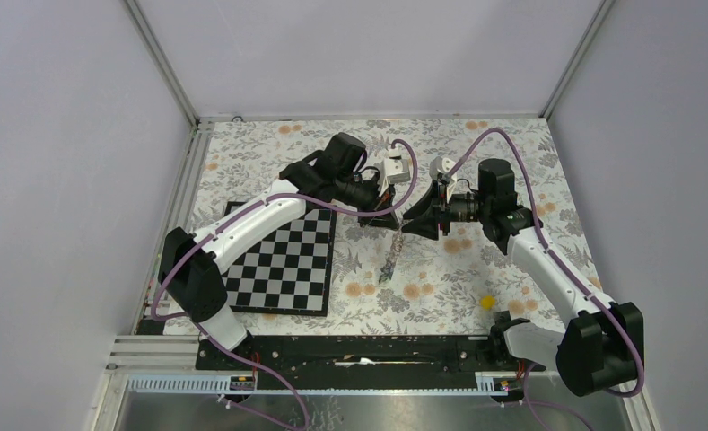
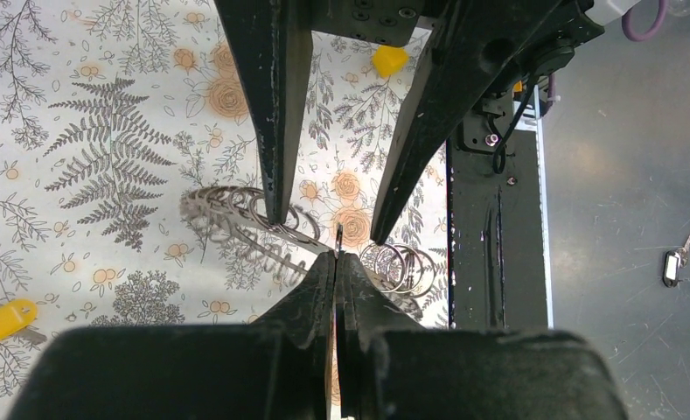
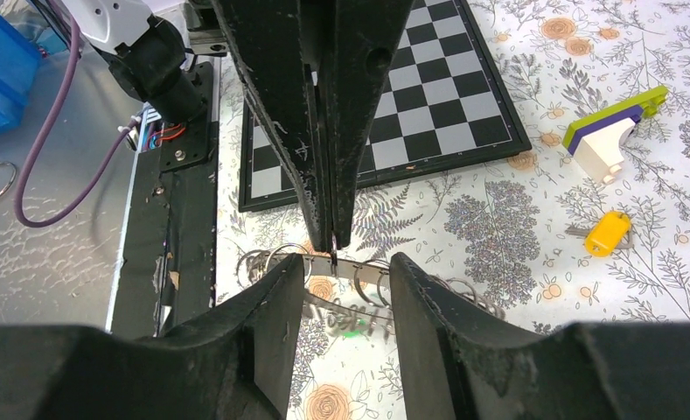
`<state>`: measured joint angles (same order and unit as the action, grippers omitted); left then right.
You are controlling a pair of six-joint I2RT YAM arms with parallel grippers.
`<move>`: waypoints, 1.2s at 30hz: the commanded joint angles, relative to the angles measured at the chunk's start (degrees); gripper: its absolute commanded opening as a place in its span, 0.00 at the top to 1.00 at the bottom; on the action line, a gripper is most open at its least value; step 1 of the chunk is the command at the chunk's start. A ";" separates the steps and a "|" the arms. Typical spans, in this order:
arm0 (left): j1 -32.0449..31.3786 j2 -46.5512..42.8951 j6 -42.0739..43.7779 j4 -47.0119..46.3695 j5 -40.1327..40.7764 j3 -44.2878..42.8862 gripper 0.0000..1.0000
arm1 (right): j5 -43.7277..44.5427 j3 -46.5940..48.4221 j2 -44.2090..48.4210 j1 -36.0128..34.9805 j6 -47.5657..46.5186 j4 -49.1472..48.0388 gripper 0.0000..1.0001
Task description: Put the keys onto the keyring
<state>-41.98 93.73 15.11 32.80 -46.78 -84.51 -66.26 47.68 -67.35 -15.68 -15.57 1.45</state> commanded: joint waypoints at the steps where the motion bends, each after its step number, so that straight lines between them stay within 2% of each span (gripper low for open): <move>1: -0.15 -2.10 -0.25 -4.14 -2.79 -1.08 1.00 | 1.13 -0.12 -0.07 -0.50 -0.95 -0.85 0.52; 6: -0.21 -2.75 0.09 -4.96 -3.55 -0.04 1.00 | 1.04 -0.12 -0.07 -0.50 -0.69 -0.89 0.53; 11: -0.19 -3.21 -0.20 -5.90 -3.76 0.53 1.00 | 0.72 -0.48 -0.19 -0.49 -0.01 -3.27 0.59; 13: -0.14 -3.24 -0.33 -5.98 -3.80 0.48 1.00 | 0.48 -0.41 -0.34 -0.49 0.31 -3.46 0.66; 18: -0.08 -3.65 -0.50 -6.60 -3.93 0.88 1.00 | 0.29 -0.26 -0.24 -0.50 0.37 -3.38 0.99; 22: -0.02 -4.53 0.85 -7.45 -4.66 2.30 0.99 | 1.02 0.07 0.18 -0.49 0.72 -3.52 1.00; 26: 0.54 -5.98 2.94 -8.86 -5.98 5.01 0.83 | 0.63 0.57 0.33 -0.42 1.92 -4.23 1.00; 28: 0.72 -6.63 3.15 -9.83 -6.17 6.10 0.78 | 0.29 0.61 0.38 -0.40 2.73 -4.92 1.00; 32: 0.87 -6.66 3.26 -10.21 -6.04 6.28 0.73 | 0.08 0.50 0.25 -0.40 3.27 -5.32 1.00; 36: 0.87 -6.24 3.12 -10.29 -5.54 5.91 0.73 | 0.08 0.42 0.29 -0.40 3.32 -5.33 1.00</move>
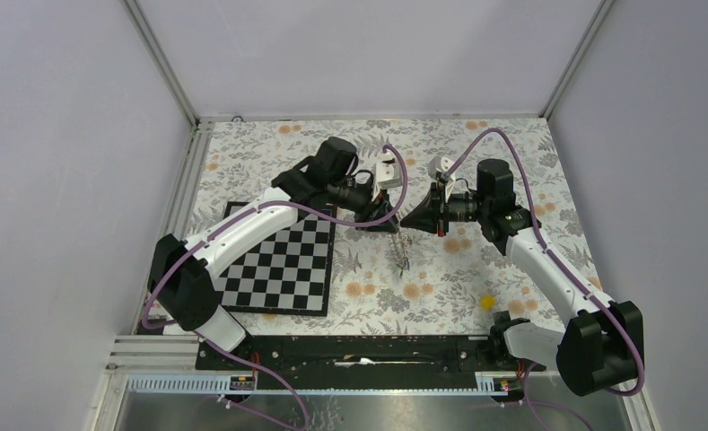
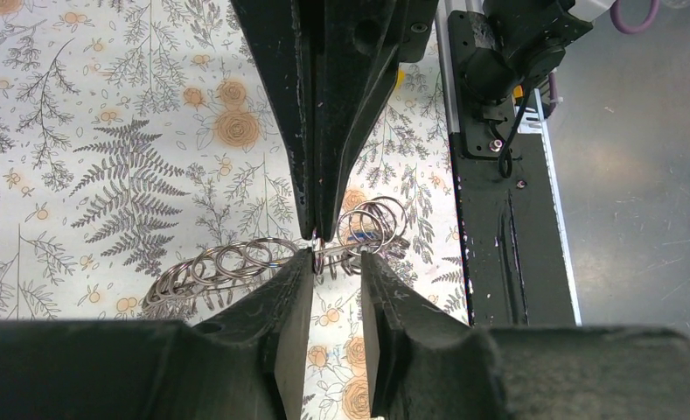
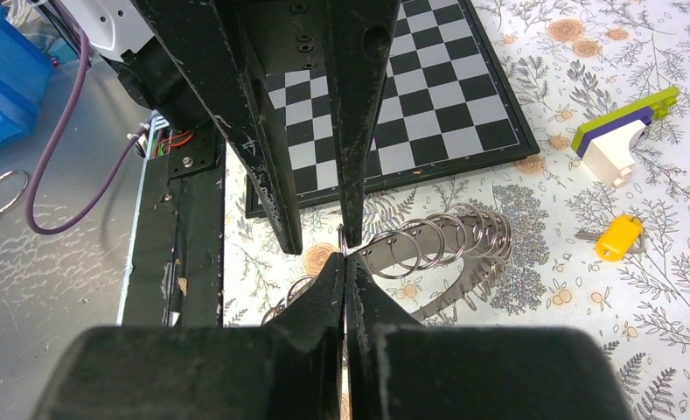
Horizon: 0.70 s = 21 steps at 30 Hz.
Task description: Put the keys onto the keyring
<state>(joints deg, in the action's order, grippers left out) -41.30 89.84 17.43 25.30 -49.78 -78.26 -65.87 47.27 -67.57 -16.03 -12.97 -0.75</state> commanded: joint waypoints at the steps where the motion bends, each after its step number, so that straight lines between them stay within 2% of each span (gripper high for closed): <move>1: 0.17 -2.17 0.70 -2.80 -2.38 -0.58 0.74 | -0.35 0.86 0.47 -0.05 0.74 -3.18 1.00; 6: 0.17 -1.38 -0.09 -2.80 -1.27 -1.28 0.80 | -0.45 0.87 0.73 -0.05 0.82 -3.20 1.00; 21: 0.17 -0.21 -0.12 -2.84 0.07 -1.28 0.78 | -1.02 1.04 0.85 -0.06 1.35 -3.53 1.00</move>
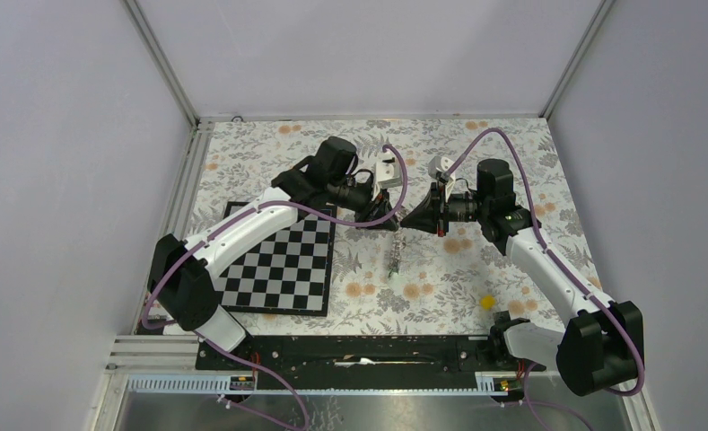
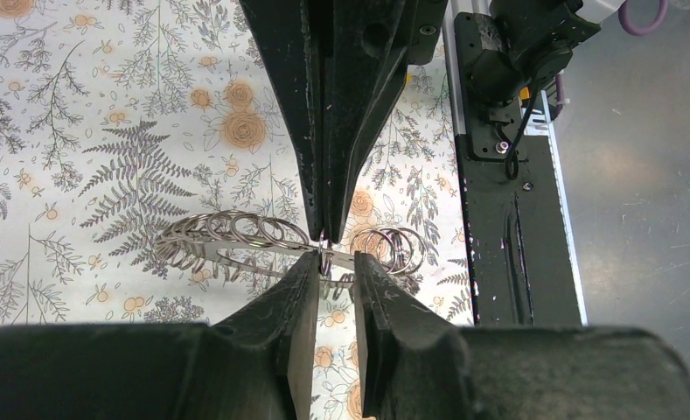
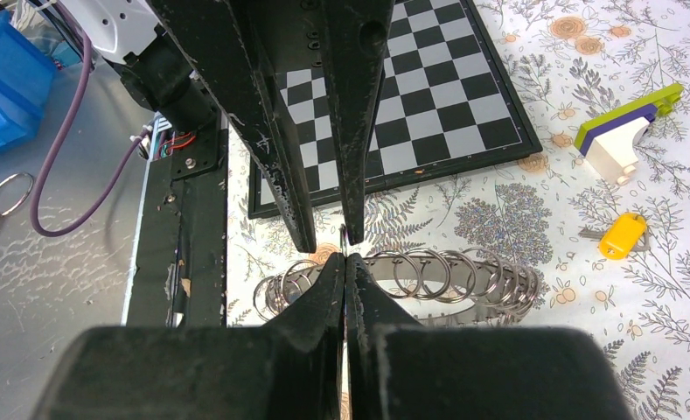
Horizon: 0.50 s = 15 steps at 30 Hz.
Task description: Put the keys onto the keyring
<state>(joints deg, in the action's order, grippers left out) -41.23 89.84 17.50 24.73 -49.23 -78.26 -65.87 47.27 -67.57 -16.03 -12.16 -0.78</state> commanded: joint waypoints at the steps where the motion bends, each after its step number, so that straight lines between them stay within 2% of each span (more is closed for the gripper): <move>1: 0.10 -0.08 -0.26 -2.24 -0.43 -1.36 0.78 | -1.06 0.99 0.79 -0.05 0.55 -3.53 1.00; 11: 0.10 0.79 -0.18 -2.23 -0.02 -1.63 0.70 | -2.13 0.86 0.96 0.01 0.47 -3.53 1.00; 15: 0.12 1.00 -0.18 -2.23 -0.15 -1.72 0.73 | -2.08 0.73 1.11 0.04 0.32 -3.53 1.00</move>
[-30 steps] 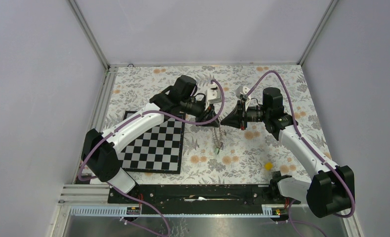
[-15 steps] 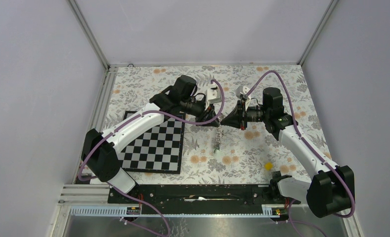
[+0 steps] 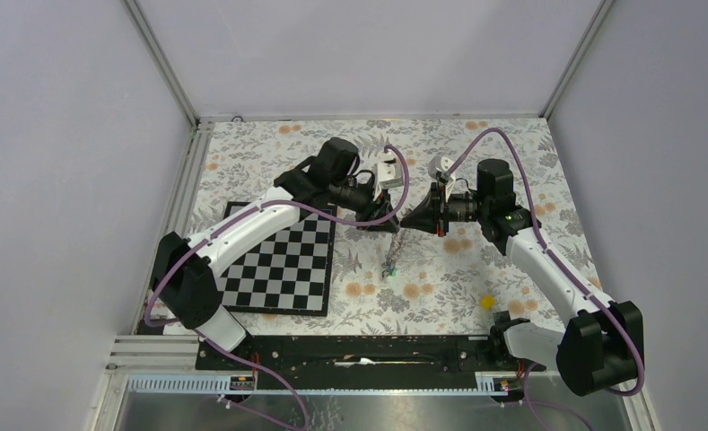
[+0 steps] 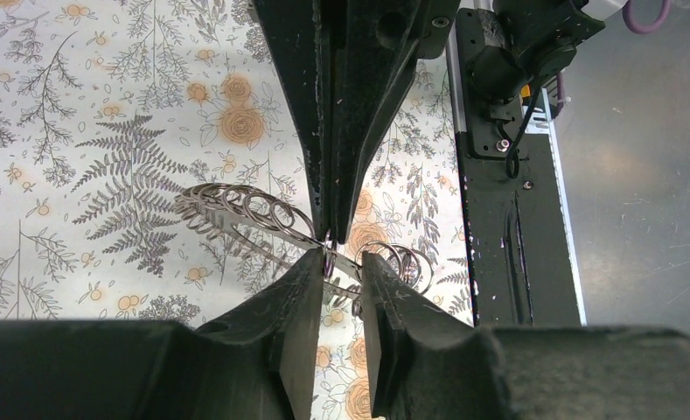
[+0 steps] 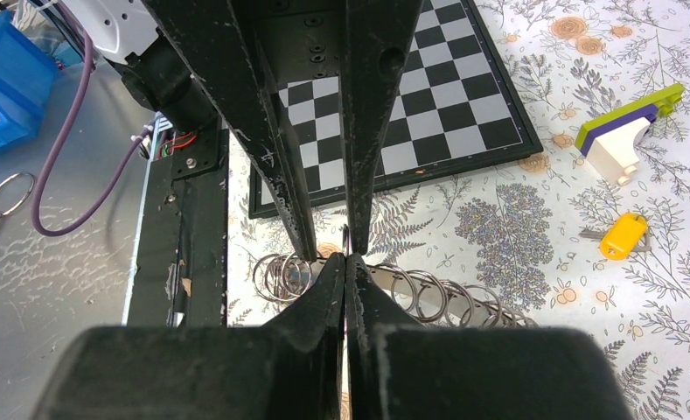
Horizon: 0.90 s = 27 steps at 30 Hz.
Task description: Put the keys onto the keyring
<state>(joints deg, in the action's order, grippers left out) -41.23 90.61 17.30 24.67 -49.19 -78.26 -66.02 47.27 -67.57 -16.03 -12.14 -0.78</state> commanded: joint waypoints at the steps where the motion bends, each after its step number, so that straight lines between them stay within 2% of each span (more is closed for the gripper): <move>1: 0.10 0.22 0.01 -2.17 -0.29 -1.71 0.74 | -1.88 0.72 1.09 0.04 0.28 -3.53 1.00; 16: 0.41 -0.09 -0.16 -2.19 -0.68 -1.87 0.99 | -1.66 0.30 0.86 0.30 -0.24 -3.44 1.00; 20: 0.36 -0.16 -0.46 -2.18 -0.25 -1.99 1.00 | -1.34 0.20 0.91 0.30 -0.48 -3.41 1.00; 21: 0.36 -0.26 -0.51 -2.17 0.02 -1.92 1.00 | -1.10 0.20 1.07 0.34 -0.69 -3.19 0.97; 24: 0.58 -0.81 0.05 -1.73 0.87 -1.68 1.00 | 0.19 0.32 1.33 0.45 -0.79 -2.69 0.82; 27: 1.35 -1.75 1.33 -0.49 1.06 -1.31 1.00 | 2.39 0.73 1.70 0.66 -0.45 -2.15 0.53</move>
<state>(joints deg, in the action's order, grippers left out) -40.91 90.85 16.80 24.58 -48.42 -78.26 -65.47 47.18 -67.48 -15.86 -12.32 -1.10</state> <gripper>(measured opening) 0.011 0.309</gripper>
